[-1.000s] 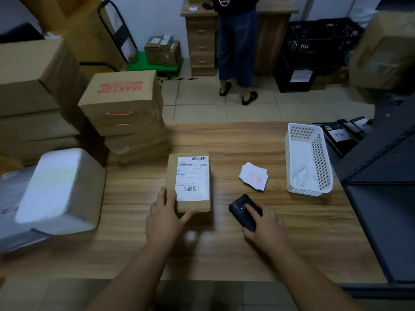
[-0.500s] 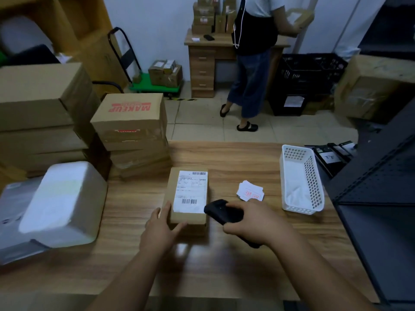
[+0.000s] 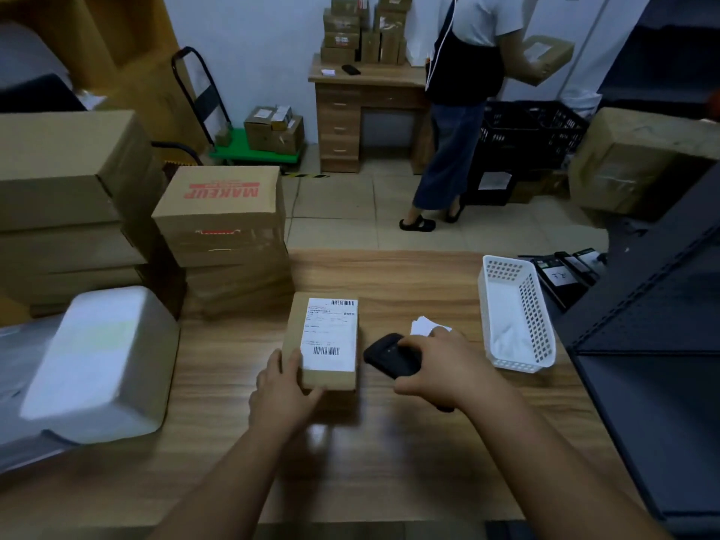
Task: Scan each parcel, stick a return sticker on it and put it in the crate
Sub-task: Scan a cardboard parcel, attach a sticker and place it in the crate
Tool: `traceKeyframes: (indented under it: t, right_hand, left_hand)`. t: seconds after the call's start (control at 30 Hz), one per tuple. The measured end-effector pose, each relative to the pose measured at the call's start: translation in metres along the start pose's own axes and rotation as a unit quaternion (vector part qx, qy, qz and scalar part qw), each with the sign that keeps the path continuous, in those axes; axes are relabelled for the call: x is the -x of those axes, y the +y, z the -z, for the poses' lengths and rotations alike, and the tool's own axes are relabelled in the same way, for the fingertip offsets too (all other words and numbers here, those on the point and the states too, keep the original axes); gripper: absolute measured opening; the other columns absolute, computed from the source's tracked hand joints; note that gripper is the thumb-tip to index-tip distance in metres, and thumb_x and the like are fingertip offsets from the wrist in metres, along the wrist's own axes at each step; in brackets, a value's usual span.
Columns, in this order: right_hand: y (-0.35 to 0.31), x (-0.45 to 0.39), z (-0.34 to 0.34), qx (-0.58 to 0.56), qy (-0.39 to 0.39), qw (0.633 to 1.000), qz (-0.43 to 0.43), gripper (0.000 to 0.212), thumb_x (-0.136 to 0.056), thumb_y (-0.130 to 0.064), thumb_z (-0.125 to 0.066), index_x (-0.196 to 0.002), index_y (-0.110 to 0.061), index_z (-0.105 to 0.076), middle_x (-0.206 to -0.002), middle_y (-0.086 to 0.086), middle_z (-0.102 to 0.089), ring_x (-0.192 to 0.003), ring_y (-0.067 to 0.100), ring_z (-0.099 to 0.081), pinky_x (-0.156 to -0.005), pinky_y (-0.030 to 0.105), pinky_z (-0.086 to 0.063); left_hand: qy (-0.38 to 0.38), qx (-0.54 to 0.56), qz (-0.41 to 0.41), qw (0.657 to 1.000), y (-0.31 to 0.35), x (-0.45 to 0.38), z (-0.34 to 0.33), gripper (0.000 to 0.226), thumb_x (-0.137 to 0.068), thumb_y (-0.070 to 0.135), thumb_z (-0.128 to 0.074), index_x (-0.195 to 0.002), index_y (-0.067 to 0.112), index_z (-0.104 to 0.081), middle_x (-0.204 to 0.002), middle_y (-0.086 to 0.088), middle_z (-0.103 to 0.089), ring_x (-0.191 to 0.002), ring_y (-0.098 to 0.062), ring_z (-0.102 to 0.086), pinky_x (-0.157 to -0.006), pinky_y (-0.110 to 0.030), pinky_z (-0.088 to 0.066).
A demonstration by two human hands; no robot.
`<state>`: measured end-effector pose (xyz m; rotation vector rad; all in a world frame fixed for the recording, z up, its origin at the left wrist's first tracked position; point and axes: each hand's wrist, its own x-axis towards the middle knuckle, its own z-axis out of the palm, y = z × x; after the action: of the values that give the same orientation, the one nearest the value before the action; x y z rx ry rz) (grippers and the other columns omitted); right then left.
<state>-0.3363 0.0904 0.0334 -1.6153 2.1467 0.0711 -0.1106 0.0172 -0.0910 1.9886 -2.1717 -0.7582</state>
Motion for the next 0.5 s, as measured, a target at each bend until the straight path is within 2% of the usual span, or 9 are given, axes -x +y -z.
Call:
traceKeyframes:
  t: [0.07, 0.17, 0.3, 0.5]
  right_hand:
    - [0.017, -0.017, -0.023, 0.012, 0.017, 1.000, 0.001, 0.066, -0.072, -0.057, -0.060, -0.135, -0.045, -0.043, -0.123, -0.001, -0.048, -0.118, 0.020, -0.040, -0.091, 0.039, -0.045]
    - [0.041, -0.034, -0.071, 0.013, 0.016, 1.000, 0.002, 0.073, -0.072, -0.059, -0.059, -0.140, -0.044, -0.038, -0.124, -0.002, -0.048, -0.118, 0.021, -0.043, -0.089, 0.035, -0.044]
    - [0.067, -0.046, -0.125, 0.033, -0.011, 0.999, 0.004, 0.074, -0.078, -0.057, -0.057, -0.145, -0.041, -0.031, -0.140, -0.001, -0.038, -0.130, 0.022, -0.037, -0.099, 0.038, -0.036]
    - [0.088, -0.053, -0.155, 0.039, -0.028, 0.998, 0.037, 0.075, -0.082, -0.062, -0.057, -0.147, -0.041, -0.026, -0.149, 0.001, -0.031, -0.134, 0.024, -0.032, -0.107, 0.040, -0.032]
  left_hand:
    - [-0.002, -0.008, -0.002, 1.000, 0.004, 0.002, 0.000, 0.079, -0.081, 0.062, -0.061, -0.147, 0.031, -0.030, -0.159, -0.004, -0.014, -0.138, -0.031, -0.028, -0.104, -0.043, -0.036]
    - [0.004, 0.001, 0.009, 1.000, 0.005, 0.003, -0.002, 0.075, -0.081, 0.061, -0.062, -0.144, 0.031, -0.034, -0.158, -0.003, -0.016, -0.136, -0.031, -0.031, -0.102, -0.043, -0.038]
    - [0.004, 0.011, 0.023, 1.000, 0.008, 0.002, -0.003, 0.075, -0.080, 0.058, -0.066, -0.143, 0.031, -0.037, -0.157, -0.003, -0.017, -0.133, -0.033, -0.034, -0.101, -0.042, -0.039]
    - [0.018, 0.080, 0.062, 0.995, 0.013, -0.007, -0.005, 0.084, -0.068, 0.064, -0.073, -0.139, 0.031, -0.041, -0.154, -0.001, -0.022, -0.135, -0.032, -0.033, -0.106, -0.046, -0.036]
